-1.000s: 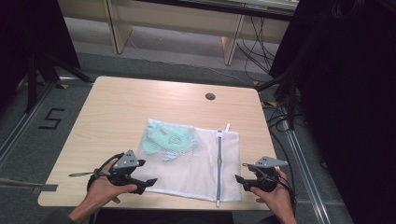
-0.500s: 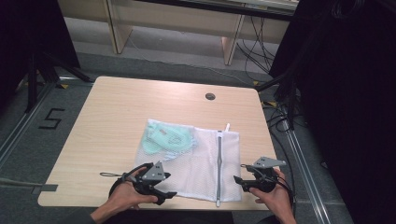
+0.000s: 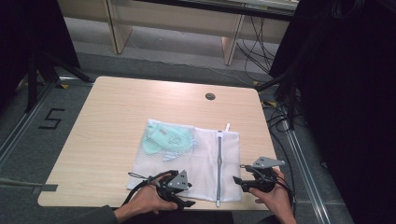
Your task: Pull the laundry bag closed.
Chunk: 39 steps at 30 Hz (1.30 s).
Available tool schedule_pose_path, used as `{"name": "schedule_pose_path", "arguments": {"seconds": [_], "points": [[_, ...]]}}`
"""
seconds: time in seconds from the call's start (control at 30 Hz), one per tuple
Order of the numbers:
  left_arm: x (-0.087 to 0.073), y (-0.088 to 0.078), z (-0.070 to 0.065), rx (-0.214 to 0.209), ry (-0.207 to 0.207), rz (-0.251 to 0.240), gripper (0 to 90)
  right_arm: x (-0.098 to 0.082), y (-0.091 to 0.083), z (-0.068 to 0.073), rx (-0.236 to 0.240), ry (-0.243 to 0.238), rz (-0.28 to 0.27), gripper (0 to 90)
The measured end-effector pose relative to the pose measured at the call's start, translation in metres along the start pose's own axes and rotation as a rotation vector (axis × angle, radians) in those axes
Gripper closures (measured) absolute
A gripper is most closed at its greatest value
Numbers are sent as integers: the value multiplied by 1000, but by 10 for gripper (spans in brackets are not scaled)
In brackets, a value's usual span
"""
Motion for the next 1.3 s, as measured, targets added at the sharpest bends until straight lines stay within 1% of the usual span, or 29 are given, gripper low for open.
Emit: {"name": "schedule_pose_path", "arguments": {"seconds": [0.03,0.07,0.1,0.13,0.17,0.2,0.23,0.27,0.37,0.43,0.5,0.57,0.6,0.67,0.73,0.77,0.83,0.87,0.9,0.93,0.97,1.0,1.07,1.1,1.13,1.2,1.23,1.27,1.3], "points": [[0,0,0,0,0,0,398,0,0,0,0,0,0,324],[2,3,0,0,16,7,398,0,0,0,0,-1,2,324],[4,5,-1,-3,19,5,403,0,0,0,-2,12,1,324],[5,7,-1,-2,33,9,416,0,0,0,-2,-3,-3,324],[8,10,-3,-5,32,2,423,1,0,-2,-7,-24,-5,324],[11,15,-2,4,47,2,431,1,0,-1,-4,-18,0,324],[12,16,-3,2,53,4,433,1,-1,-1,-1,-15,1,324],[14,18,-2,2,58,1,438,2,0,-2,-3,-31,-7,324],[18,22,-1,3,75,-1,453,2,0,-1,0,-31,-7,324],[19,26,0,4,73,5,457,2,0,-1,4,-32,-1,324],[18,31,1,-2,78,24,452,1,0,-1,6,-36,5,324],[17,32,0,-9,76,33,451,1,0,0,9,-29,5,324],[17,33,0,-11,84,40,451,2,0,-1,8,-34,3,324],[18,34,0,-13,83,39,451,1,0,-1,8,-34,5,324],[19,36,1,-9,92,44,453,2,1,0,9,-31,0,324],[20,37,1,-11,86,44,457,1,0,2,19,-14,18,324],[21,38,2,-5,93,43,458,0,0,3,21,-5,26,324],[23,39,2,0,94,41,457,0,0,2,15,-21,22,324],[24,40,2,-2,87,37,457,0,0,2,15,-21,22,324],[25,40,2,-3,105,40,458,0,0,2,17,-20,23,324],[25,42,0,-8,96,37,459,0,0,2,14,-24,21,324],[25,42,0,-9,103,41,463,0,0,2,13,-24,20,324],[26,45,-1,-8,119,41,468,0,-1,3,21,-7,24,324],[26,45,-2,-13,106,40,472,0,0,2,17,-19,22,324],[27,45,-1,-11,116,43,483,0,0,2,14,-23,16,324],[27,45,0,-10,99,46,511,1,0,2,13,-29,13,323],[28,45,1,-5,91,43,536,0,0,2,16,-21,18,324],[28,45,2,0,97,42,586,1,0,2,13,-29,14,324],[29,45,3,0,94,38,586,1,0,2,13,-29,14,324]]}}
Point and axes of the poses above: each handheld gripper's, and its own axes: y roughly forward along the jaws, x roughly out of its top, z roughly to its left, the point moved 9 cm from there along y, roughly forward along the jaws, and after that the axes turned 6 degrees about z, right-handed, at the moved point
